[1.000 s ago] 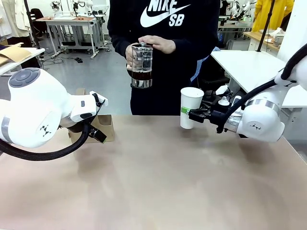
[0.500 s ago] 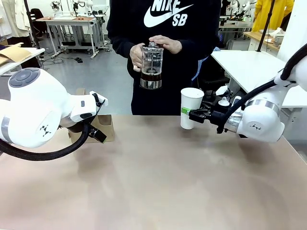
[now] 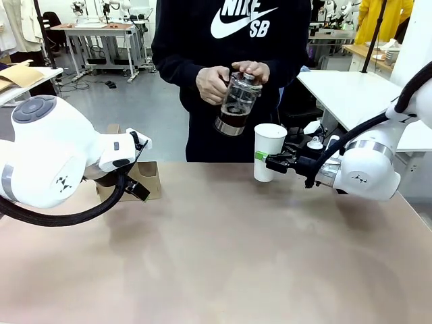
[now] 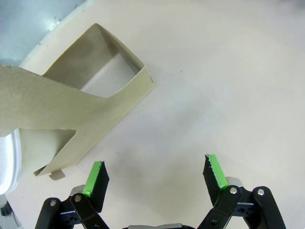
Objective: Pour a drink into a cup and package it in a carrier.
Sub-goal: When a person places the Paper Cup Lid on the 600 ml Paper Cup , lift the 600 ml Paper Cup.
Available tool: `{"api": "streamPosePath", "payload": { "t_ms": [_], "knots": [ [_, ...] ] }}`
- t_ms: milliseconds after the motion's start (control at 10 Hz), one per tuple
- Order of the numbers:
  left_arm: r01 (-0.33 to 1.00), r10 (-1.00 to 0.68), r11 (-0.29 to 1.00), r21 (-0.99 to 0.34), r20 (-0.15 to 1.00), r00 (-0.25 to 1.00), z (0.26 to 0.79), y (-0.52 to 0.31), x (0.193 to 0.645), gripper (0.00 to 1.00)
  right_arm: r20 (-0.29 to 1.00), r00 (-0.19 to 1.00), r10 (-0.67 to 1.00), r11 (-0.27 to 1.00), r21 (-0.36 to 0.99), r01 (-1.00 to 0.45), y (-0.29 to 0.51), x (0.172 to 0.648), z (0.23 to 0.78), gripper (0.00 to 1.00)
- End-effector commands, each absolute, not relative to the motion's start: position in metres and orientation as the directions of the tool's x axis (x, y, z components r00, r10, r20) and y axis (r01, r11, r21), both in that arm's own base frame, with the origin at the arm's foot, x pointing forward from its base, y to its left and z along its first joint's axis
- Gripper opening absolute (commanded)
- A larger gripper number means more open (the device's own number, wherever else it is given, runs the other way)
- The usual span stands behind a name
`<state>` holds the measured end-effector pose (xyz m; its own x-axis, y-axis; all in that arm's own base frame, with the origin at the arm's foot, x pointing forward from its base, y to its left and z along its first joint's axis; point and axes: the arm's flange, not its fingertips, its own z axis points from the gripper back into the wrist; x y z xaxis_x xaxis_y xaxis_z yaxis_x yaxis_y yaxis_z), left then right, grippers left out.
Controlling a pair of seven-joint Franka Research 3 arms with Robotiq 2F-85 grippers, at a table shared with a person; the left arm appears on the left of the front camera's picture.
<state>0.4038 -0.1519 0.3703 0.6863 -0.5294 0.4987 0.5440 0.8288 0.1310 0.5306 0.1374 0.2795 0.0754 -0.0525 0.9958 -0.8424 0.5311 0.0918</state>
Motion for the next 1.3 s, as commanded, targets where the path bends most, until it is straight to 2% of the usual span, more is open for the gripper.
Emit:
{"api": "streamPosePath", "payload": {
  "t_ms": [0,1200],
  "knots": [
    [0.544,-0.529,0.829,0.130,0.499,0.687,0.3704,-0.1517,0.4038,1.00,0.994,0.083,-0.066,0.532,0.105,-0.840,0.1385,0.5285,0.2833,0.81],
    [0.544,-0.529,0.829,0.130,0.499,0.687,0.3704,-0.1517,0.4038,1.00,0.994,0.083,-0.066,0.532,0.105,-0.840,0.1385,0.5285,0.2833,0.81]
  ]
}}
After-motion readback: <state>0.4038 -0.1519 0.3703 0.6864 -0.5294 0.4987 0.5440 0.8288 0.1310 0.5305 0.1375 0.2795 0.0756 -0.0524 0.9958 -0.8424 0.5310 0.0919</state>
